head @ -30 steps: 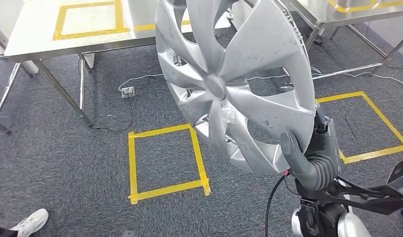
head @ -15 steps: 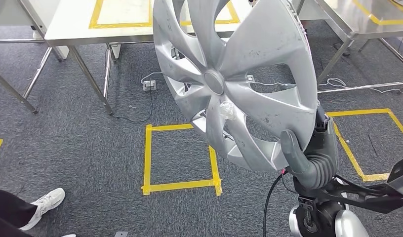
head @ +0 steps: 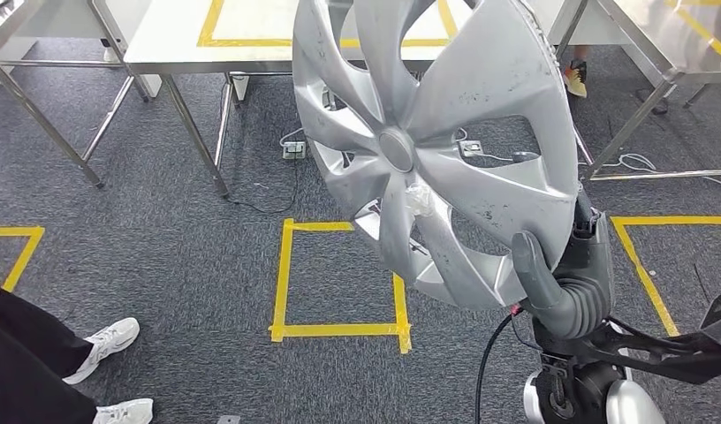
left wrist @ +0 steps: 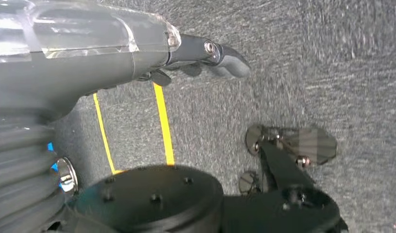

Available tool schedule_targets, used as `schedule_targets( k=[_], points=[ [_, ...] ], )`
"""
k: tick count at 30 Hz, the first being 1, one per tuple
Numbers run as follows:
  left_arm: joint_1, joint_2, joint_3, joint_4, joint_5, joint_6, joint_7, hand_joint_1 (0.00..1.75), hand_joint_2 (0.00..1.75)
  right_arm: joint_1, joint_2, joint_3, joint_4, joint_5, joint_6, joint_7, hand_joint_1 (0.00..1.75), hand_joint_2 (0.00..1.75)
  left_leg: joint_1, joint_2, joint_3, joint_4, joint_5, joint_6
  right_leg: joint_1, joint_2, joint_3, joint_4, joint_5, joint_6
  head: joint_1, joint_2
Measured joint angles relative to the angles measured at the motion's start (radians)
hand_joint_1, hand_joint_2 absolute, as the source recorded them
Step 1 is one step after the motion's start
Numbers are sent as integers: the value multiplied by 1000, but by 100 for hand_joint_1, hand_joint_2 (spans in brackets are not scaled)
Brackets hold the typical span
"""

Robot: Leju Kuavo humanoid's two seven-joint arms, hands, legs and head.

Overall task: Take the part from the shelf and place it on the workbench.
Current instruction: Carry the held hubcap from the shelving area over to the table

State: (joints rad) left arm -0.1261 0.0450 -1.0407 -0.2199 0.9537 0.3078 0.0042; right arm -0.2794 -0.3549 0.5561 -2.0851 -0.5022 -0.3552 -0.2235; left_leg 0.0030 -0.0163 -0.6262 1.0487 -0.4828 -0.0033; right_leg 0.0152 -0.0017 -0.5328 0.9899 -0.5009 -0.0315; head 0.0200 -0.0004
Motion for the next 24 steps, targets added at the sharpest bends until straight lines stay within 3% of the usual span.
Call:
schedule_targets(
  k=[2,4,5,6,7,9,11,14,16,19,20,21,22,24],
  points=[
    [0,-1,0,0,0,0,0,0,175,1,0,-1,0,0,0,0,175,175,2,11,-31,71,-54,-11,-6,-3,1,-15,12,4,-3,0],
    [-1,0,0,0,0,0,-1,0,175,4,0,-1,0,0,-1,0,175,175,6,14,-80,192,-117,-23,-9,-5,-4,-13,15,3,-6,0],
    [-1,0,0,0,0,0,-1,0,175,6,0,-1,0,0,-1,0,175,175,8,14,-95,232,-129,-28,-10,-6,-6,-10,14,4,-7,0],
    [-1,0,0,0,0,0,-1,0,175,8,0,-1,1,0,-1,0,175,175,9,15,-93,240,-122,-32,-12,-7,-7,-7,13,6,-7,0],
    [-1,0,0,0,0,0,-1,0,175,9,0,-1,1,0,-1,0,175,175,11,17,-72,209,-97,-36,-14,-8,-8,-2,11,10,-7,0],
    [-1,-1,0,0,0,-1,-1,0,175,11,0,-2,1,0,-1,0,175,175,16,21,-1,87,-43,-41,-18,-8,-10,11,3,22,-9,0],
    [-1,-2,0,0,0,-2,-1,0,175,11,0,-3,0,0,-1,0,175,175,17,22,37,11,-28,-31,-16,-6,-19,27,-3,35,-10,0],
    [0,-2,0,1,0,-3,-1,0,175,13,0,-6,-1,1,-1,0,175,175,15,21,35,3,-30,-4,-16,-5,-26,33,-4,47,-5,0],
    [0,-2,0,1,0,-3,-2,0,175,12,0,-7,-3,1,-1,0,175,175,18,20,34,0,-26,9,-18,-5,-40,67,-33,56,-2,0],
    [0,-2,0,1,1,-4,-4,0,175,13,0,-7,-5,1,-2,0,175,175,15,21,31,0,-23,17,-21,-4,-113,240,-124,67,2,0],
    [1,-2,0,1,1,-4,-4,0,175,14,0,-7,-5,1,-3,1,175,175,13,22,31,0,-23,18,-21,-4,-135,289,-139,67,2,0],
    [1,-2,0,1,1,-4,-2,0,175,15,0,-7,-5,2,-5,2,175,175,11,22,31,0,-23,18,-21,-4,-143,308,-136,64,3,0],
    [1,-2,0,1,1,-5,0,0,175,16,0,-7,-5,2,-7,4,175,175,8,21,32,0,-23,18,-21,-3,-133,286,-112,59,3,0],
    [0,-4,0,1,1,-5,5,0,175,16,0,-7,-5,5,-12,6,175,175,4,21,34,-1,-23,18,-15,-1,-76,164,-42,38,3,0]
  ],
)
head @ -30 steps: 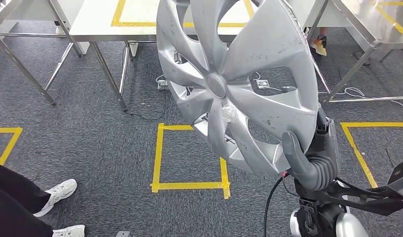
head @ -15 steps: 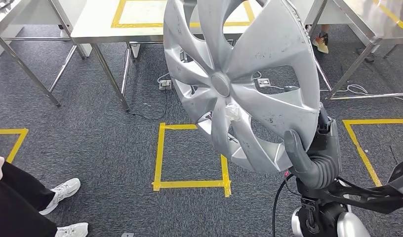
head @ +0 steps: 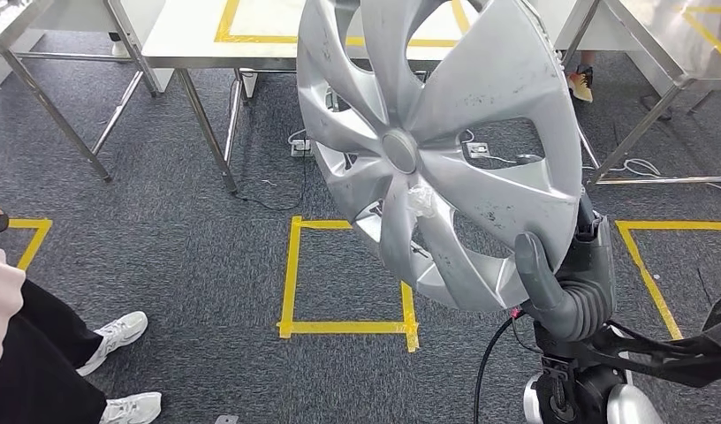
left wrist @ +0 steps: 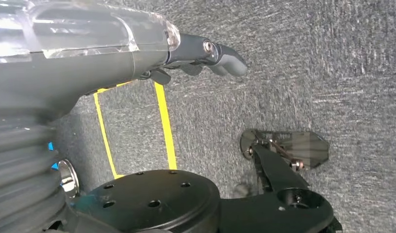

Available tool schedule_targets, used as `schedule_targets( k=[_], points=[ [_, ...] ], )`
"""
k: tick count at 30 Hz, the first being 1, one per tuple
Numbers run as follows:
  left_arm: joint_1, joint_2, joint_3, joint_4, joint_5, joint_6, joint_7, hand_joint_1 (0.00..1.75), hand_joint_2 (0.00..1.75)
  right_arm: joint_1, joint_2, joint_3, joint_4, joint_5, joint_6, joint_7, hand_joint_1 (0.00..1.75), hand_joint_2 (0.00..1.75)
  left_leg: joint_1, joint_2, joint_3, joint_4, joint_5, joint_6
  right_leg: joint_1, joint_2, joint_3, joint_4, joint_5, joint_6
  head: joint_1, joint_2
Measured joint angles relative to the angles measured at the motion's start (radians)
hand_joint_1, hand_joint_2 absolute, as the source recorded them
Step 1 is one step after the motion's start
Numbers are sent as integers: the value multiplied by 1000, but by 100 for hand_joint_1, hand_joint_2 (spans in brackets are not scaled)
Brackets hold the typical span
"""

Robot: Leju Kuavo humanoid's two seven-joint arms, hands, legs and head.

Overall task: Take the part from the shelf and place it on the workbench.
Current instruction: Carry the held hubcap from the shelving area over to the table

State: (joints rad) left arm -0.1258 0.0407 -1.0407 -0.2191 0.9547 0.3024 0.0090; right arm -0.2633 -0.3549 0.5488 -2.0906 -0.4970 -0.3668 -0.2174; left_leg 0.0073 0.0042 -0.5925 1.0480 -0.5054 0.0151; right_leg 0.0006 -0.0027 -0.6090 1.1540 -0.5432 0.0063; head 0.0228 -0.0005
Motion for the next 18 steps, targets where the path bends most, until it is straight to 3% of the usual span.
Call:
schedule_targets(
  k=[1,3,5,7,10,12,13,15,16,18],
  points=[
    [0,-2,0,0,0,0,2,0,175,0,0,0,-1,2,-1,0,175,175,-1,0,-1,0,1,-1,4,1,27,-60,25,-11,-1,0],
    [-1,-7,0,0,0,-1,3,0,175,-1,0,-1,-3,4,-2,1,175,175,1,1,-7,0,4,-7,14,2,53,-122,38,-27,-1,0],
    [-1,-10,0,0,1,-2,1,0,175,-2,0,-1,-5,6,-3,2,175,175,3,2,-10,-3,8,-16,15,1,57,-141,41,-30,1,0],
    [-1,-11,0,0,2,-3,-2,0,175,-2,0,0,-5,6,-3,5,175,175,2,0,-19,14,-10,-25,8,-3,64,-164,52,-28,-1,0],
    [0,-10,0,0,2,-3,-5,0,175,-3,0,1,-5,7,-6,14,175,175,7,-7,-85,158,-89,-46,0,-7,67,-178,58,-28,-8,0],
    [1,-10,0,0,3,-3,-4,0,175,-2,0,2,-2,7,-9,20,175,175,16,-7,-121,230,-103,-64,-4,-8,67,-174,57,-26,-9,0],
    [0,-10,0,0,4,-3,-3,0,175,-1,0,2,-1,7,-10,22,175,175,21,-5,-114,215,-81,-72,-8,-8,67,-170,54,-24,-9,0],
    [1,-10,0,0,4,-3,-1,0,175,-1,0,3,0,8,-12,23,175,175,32,0,-58,106,-14,-93,-18,-6,66,-155,43,-12,-10,0],
    [1,-12,0,0,5,-3,0,0,175,-1,0,2,0,9,-13,23,175,175,35,2,-29,51,5,-101,-21,-4,64,-143,35,-4,-13,0],
    [1,-14,0,0,5,-3,-1,0,175,-1,0,2,-1,10,-15,24,175,175,33,5,-4,3,3,-78,-19,0,57,-127,26,6,-17,0]
  ],
)
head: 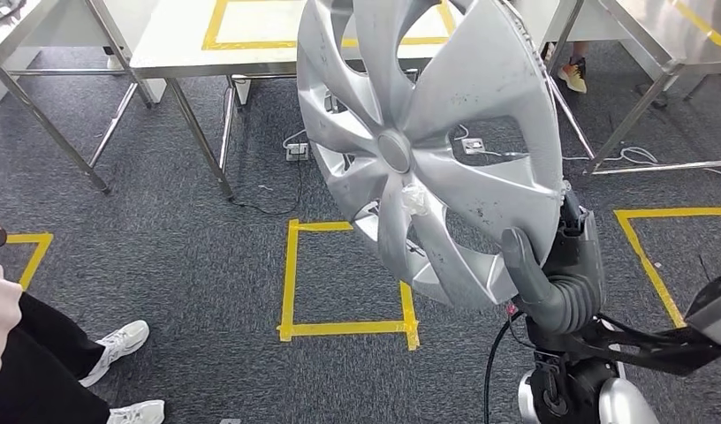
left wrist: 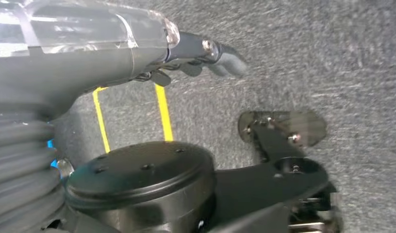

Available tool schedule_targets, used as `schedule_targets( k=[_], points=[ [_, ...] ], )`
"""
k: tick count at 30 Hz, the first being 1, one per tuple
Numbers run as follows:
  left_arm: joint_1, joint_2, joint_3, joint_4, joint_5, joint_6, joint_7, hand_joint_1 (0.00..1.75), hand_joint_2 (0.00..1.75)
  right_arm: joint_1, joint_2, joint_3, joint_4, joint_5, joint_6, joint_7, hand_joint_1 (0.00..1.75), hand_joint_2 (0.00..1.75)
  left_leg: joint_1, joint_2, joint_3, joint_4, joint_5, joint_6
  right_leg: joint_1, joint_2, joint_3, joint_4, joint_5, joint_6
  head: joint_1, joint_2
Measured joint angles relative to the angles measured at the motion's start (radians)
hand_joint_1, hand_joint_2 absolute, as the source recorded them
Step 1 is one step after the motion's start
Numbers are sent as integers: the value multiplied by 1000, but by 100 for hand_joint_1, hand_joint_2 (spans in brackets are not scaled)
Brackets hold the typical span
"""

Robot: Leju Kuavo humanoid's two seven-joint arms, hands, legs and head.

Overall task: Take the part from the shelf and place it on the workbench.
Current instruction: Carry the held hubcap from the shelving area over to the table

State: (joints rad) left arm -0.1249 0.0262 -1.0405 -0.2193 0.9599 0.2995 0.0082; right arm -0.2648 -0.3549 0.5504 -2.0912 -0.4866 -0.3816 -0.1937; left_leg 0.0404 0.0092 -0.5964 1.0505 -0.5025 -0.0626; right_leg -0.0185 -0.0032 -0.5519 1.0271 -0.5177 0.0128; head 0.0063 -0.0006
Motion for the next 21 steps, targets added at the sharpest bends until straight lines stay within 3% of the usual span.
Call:
schedule_targets(
  k=[2,9,13,21],
  points=[
    [1,-1,0,0,0,0,-1,0,175,-1,0,0,-1,1,-1,1,175,175,-5,0,0,-1,-6,31,2,1,-1,1,-1,3,3,0],
    [2,-1,0,0,0,0,-3,0,175,-2,0,0,-2,2,-1,1,175,175,-9,-1,1,-1,-11,38,-1,1,9,-15,2,8,6,0],
    [2,0,0,0,0,0,-4,0,175,-2,0,0,-2,2,-1,1,175,175,-10,-2,2,0,-13,41,-2,1,12,-18,1,17,6,0],
    [2,0,0,0,0,0,-11,0,175,-6,0,0,-1,2,0,1,175,175,-12,-4,3,-1,-14,42,-3,1,12,-19,-1,23,6,0]
  ],
)
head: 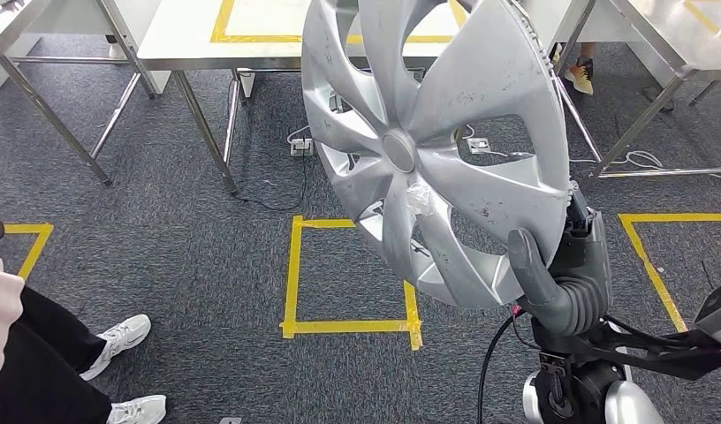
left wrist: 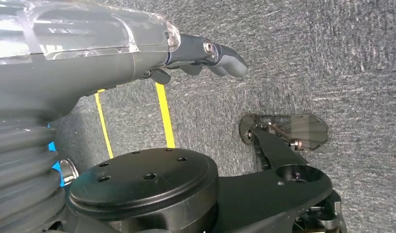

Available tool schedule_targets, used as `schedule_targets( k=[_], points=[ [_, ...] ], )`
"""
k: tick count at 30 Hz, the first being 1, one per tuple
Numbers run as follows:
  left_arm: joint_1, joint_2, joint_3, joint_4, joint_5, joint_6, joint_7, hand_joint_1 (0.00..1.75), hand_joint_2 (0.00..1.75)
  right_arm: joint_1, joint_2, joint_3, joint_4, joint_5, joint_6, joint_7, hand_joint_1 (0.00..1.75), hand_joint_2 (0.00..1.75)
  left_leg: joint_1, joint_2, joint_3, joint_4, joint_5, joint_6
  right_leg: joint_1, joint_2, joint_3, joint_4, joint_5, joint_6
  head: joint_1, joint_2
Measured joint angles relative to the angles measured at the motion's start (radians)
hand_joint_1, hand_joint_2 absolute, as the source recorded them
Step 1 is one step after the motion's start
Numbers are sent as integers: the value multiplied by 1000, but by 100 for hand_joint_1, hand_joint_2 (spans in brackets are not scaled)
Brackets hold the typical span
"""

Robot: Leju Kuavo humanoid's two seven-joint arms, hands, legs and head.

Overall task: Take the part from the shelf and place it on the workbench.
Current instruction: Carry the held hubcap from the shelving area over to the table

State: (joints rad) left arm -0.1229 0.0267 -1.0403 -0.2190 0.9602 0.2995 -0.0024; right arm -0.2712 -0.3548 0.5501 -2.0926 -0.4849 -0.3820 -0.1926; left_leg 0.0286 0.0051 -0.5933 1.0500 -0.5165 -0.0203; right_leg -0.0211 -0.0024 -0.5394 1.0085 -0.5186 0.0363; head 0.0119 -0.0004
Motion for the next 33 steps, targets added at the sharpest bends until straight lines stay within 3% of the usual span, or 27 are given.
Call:
schedule_targets(
  k=[23,33],
  points=[
    [0,0,0,0,-9,-2,0,0,175,-41,0,-1,2,-23,17,0,175,175,0,-1,1,-1,0,0,0,0,0,0,0,0,0,0],
    [-1,0,0,0,-14,-12,-5,0,175,-91,4,26,37,-296,286,-35,175,175,0,2,0,-1,0,0,0,-1,1,1,0,0,0,0]
  ],
)
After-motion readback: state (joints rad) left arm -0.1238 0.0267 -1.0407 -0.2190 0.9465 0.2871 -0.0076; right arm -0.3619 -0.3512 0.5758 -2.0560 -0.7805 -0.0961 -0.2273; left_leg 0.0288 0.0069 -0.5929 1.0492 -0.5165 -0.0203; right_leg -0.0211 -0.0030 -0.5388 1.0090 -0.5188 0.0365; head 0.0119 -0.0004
